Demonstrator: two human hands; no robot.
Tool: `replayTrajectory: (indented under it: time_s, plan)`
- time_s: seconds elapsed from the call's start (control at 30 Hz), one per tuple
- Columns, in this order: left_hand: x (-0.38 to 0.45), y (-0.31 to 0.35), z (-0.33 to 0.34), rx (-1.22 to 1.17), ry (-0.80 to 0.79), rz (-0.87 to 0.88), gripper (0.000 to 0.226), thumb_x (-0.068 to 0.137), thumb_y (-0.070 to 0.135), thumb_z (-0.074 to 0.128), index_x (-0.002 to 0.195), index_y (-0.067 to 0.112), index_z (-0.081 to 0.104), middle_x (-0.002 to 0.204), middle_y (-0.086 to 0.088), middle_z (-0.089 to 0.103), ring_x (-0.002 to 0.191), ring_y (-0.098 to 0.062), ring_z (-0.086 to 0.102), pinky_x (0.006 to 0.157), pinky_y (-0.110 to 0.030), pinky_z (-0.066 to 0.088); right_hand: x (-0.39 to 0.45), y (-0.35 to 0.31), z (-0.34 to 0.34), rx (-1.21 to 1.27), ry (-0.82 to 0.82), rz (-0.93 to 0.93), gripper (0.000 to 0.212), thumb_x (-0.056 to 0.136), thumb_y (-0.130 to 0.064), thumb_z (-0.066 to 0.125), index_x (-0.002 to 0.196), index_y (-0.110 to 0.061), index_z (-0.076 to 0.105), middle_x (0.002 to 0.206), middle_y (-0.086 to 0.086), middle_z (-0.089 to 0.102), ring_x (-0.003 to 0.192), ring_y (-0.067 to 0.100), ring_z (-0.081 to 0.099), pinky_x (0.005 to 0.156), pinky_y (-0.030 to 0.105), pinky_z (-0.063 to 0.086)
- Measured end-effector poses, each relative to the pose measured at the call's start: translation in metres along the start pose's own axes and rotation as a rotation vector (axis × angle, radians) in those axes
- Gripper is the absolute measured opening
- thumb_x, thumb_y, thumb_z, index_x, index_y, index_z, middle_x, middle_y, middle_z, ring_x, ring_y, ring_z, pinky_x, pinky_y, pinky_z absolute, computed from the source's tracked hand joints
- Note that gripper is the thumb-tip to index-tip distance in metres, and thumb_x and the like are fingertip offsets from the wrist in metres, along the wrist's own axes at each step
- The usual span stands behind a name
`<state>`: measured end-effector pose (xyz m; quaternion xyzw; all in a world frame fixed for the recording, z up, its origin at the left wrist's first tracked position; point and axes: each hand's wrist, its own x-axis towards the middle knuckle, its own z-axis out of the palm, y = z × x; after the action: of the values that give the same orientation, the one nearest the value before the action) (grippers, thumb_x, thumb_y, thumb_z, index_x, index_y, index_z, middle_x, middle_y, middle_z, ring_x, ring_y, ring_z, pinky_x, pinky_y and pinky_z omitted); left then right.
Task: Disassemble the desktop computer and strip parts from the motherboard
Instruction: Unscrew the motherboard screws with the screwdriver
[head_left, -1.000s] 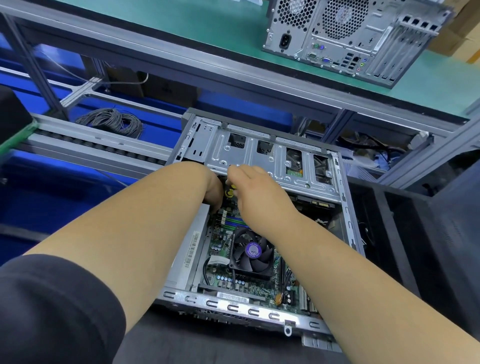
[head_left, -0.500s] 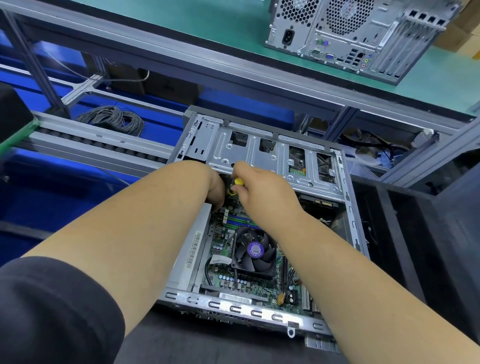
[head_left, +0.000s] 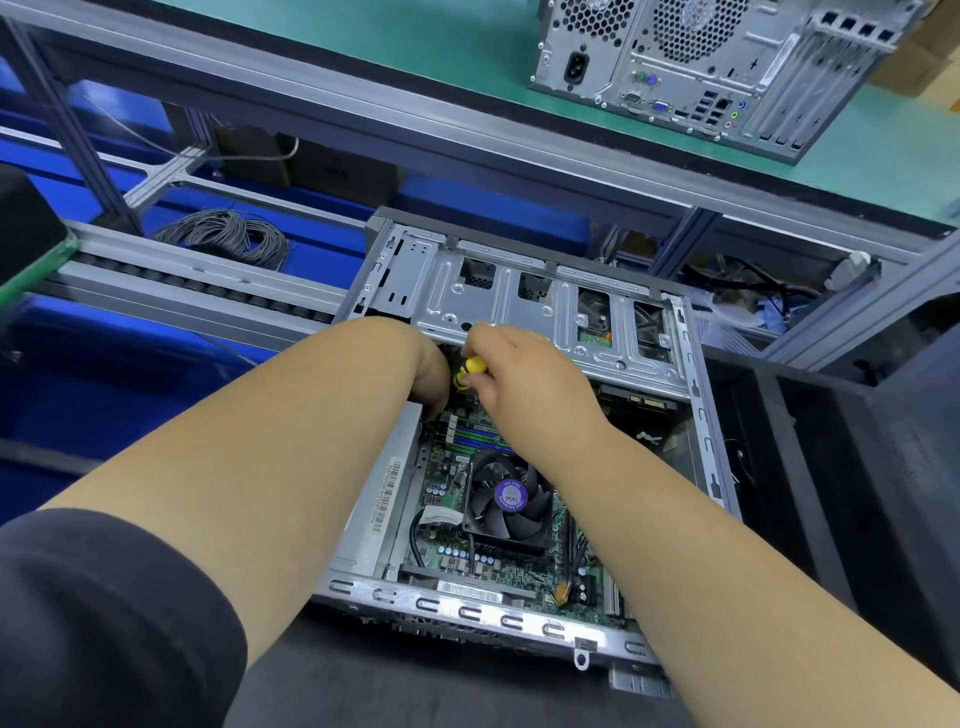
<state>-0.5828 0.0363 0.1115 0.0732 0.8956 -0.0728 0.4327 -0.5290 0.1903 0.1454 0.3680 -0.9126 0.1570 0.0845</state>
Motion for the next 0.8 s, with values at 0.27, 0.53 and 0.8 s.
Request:
replayTrajectory:
  time_s: [0.27,0.53,0.8]
  plan:
    - [-0.011,-0.002,-0.001,-0.073,0.058,-0.022,0.019,0.08,0.029,0.064,0.066,0.023,0.053,0.089,-0.009,0.059,0.086,-0.03,0.06,0.093,-0.046,0.049,0.0,-0.003,-0.003,0.086,-0.031,0.01,0.019,0.095,-0.03,0.061,0.107,-0.016,0.06,0.093,0.003,0.06,0.086,0.027,0.052,0.07,0.038,0.045]
    - [-0.008,0.005,-0.002,-0.012,-0.01,0.007,0.026,0.089,0.024,0.06,0.109,0.01,0.065,0.126,-0.015,0.058,0.116,-0.031,0.056,0.096,-0.04,0.044,-0.001,-0.001,0.002,0.005,0.008,0.023,0.018,0.096,-0.019,0.058,0.109,-0.008,0.054,0.098,0.008,0.06,0.087,0.03,0.05,0.066,0.04,0.042]
    - [-0.005,0.0,0.0,-0.066,0.037,0.001,0.012,0.087,0.027,0.06,0.084,0.016,0.064,0.116,-0.016,0.062,0.105,-0.033,0.06,0.098,-0.044,0.046,0.0,-0.002,0.0,0.057,-0.017,0.032,0.015,0.094,-0.02,0.057,0.109,-0.016,0.058,0.087,0.003,0.06,0.079,0.03,0.051,0.065,0.04,0.049]
